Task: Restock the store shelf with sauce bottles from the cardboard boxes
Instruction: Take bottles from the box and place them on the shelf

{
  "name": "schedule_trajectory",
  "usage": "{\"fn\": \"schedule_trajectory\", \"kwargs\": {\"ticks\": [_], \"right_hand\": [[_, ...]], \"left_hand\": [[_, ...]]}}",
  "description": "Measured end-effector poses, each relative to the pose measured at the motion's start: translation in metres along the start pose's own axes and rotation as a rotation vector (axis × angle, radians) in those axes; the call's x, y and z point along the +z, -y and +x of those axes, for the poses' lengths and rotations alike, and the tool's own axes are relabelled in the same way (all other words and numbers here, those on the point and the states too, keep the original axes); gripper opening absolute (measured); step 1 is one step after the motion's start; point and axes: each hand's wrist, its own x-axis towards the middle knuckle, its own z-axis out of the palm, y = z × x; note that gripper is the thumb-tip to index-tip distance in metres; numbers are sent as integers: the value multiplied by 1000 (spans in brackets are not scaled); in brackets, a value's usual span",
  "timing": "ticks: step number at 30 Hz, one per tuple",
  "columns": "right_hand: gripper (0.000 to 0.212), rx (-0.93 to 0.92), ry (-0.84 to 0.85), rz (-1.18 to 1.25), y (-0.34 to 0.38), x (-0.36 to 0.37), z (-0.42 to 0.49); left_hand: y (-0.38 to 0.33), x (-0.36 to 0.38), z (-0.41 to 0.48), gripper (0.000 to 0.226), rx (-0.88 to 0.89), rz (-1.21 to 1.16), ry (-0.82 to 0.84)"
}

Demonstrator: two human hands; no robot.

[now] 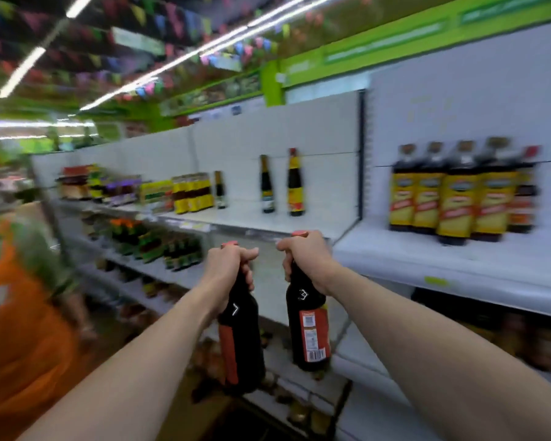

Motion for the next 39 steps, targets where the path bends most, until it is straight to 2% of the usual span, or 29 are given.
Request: {"fn": "schedule_trajectory", "kwargs": {"ticks": [6,10,18,21,29,32,39], "right_hand": [[26,-4,-321,-63,25,-196,-93],[26,-18,-545,-88,39,-328,-179],[24,-17,-934,-163,65,-561,-367],[26,2,-1063,-194,75,-624,-433],[20,43,-1451,-217,89,-758,-592],[16,93,-1567,-251,93,-795,-636],[20,80,-1837,-341,112,-891,-727]], "left_hand": [[-10,189,-65,31,50,1,387],[-7,320,-136,38,26,18,641],[3,565,-327,34,31,-74,984],[2,638,-396,28,12,-114,1117],[11,803,-564,39,-41,-36,1499],[16,850,-616,39,-58,-27,1600],[20,968,-732,41,-59,-48,1850]]}}
